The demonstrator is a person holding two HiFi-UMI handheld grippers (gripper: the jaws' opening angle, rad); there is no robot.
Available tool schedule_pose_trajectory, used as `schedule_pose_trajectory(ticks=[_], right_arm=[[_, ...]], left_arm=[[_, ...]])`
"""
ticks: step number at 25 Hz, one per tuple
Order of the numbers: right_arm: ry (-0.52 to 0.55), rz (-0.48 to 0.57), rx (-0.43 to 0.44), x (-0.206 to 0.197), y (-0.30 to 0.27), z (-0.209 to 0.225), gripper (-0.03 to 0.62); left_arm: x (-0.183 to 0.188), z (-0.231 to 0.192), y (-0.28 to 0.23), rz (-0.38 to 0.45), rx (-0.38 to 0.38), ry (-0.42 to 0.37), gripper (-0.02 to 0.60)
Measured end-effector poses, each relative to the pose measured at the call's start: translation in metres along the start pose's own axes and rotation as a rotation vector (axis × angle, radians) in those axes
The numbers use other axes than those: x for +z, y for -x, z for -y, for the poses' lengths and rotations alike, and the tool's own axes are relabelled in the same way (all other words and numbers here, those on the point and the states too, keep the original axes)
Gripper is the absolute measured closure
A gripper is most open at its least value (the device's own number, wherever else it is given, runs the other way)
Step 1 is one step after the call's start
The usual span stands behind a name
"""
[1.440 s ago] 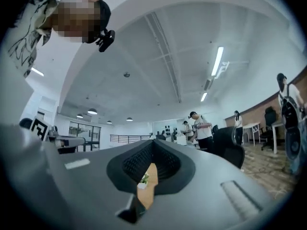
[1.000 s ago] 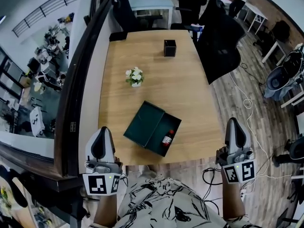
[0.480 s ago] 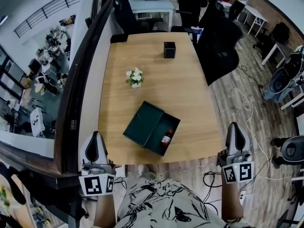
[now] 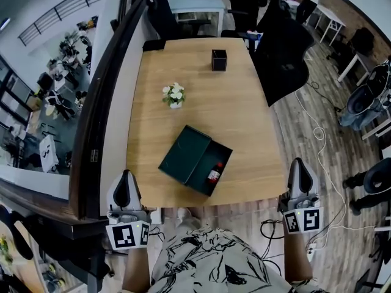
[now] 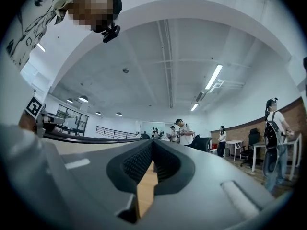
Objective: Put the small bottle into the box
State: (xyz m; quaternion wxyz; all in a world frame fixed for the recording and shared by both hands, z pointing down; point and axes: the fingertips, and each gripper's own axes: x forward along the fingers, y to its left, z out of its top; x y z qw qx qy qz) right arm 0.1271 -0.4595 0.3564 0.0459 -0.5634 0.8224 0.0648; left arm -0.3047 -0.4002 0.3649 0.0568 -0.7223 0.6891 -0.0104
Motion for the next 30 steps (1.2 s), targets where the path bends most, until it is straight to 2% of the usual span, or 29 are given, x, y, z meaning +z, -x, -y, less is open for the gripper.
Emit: schedule_pose_trajectory(ticks=[12, 30], right_arm=[[-0.057, 0.007, 0.03, 0.006, -0.004, -0.007, 0.589], [-0.067, -0.006, -0.002, 0.001, -0.011, -0.001, 0.589]], left_arm=[[0.004, 0.007, -0.001, 0.005, -0.016, 0.003, 0.584], [0.002, 0.011, -0.012, 0.009, -0.037, 0.009, 0.583]])
